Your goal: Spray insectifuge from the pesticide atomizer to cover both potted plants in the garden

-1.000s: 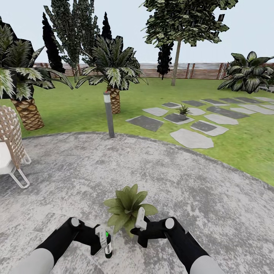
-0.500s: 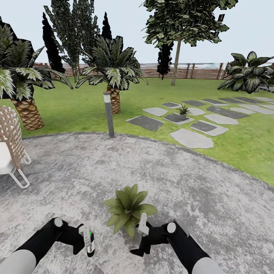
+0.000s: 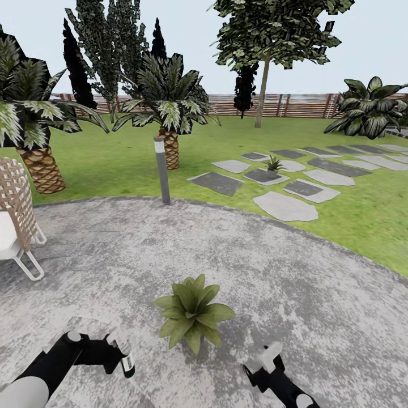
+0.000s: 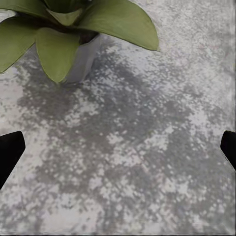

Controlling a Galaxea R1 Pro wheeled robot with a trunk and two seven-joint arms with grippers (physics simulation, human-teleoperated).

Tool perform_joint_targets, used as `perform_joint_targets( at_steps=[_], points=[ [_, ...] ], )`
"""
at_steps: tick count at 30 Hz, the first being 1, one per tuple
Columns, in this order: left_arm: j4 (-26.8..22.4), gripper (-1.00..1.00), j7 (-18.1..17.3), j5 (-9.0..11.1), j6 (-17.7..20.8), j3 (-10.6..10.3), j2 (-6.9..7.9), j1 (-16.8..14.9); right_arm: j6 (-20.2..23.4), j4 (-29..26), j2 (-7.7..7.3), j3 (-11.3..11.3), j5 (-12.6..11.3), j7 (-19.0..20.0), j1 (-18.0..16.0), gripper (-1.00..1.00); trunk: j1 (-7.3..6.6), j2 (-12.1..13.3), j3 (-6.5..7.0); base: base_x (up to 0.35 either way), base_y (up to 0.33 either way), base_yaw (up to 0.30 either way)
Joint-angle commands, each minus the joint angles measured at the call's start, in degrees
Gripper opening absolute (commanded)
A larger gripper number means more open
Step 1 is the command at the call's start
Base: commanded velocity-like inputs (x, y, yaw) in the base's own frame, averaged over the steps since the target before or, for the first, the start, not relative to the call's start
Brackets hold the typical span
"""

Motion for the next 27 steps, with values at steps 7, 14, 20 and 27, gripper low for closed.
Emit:
perform_joint_targets(
  at_steps=[7, 14, 20, 27],
  points=[
    [-0.68, -1.0, -3.51, -0.8, -1.04, 0.43, 0.42, -0.61, -0.37, 0.31, -2.77, -0.46, 0.16, 0.38, 0.7, 1.0, -0.01, -0.02, -0.05, 0.0, 0.0, 0.0],
    [-0.74, -1.0, -3.44, -0.82, 3.64, 0.62, 0.61, -0.78, -0.39, 0.94, -3.29, -1.94, -0.03, -17.9, 0.95, 1.0, -0.01, -0.02, -0.05, 0.0, 0.0, 0.0],
    [-0.76, -1.0, -3.38, -0.93, 6.46, 0.48, 0.2, -0.86, -0.98, 5.98, -2.82, -2.11, -0.22, -21.47, 1.49, 1.0, -0.01, -0.02, -0.05, 0.0, 0.0, 0.0],
    [-1.27, -1.0, -3.45, -0.98, 16.53, 0.08, -0.62, -4.25, -8.71, 6.65, -3.18, -3.1, -0.24, -22.25, 5.3, 1.0, -0.01, -0.02, -0.05, 0.0, 0.0, 0.0]
  ],
)
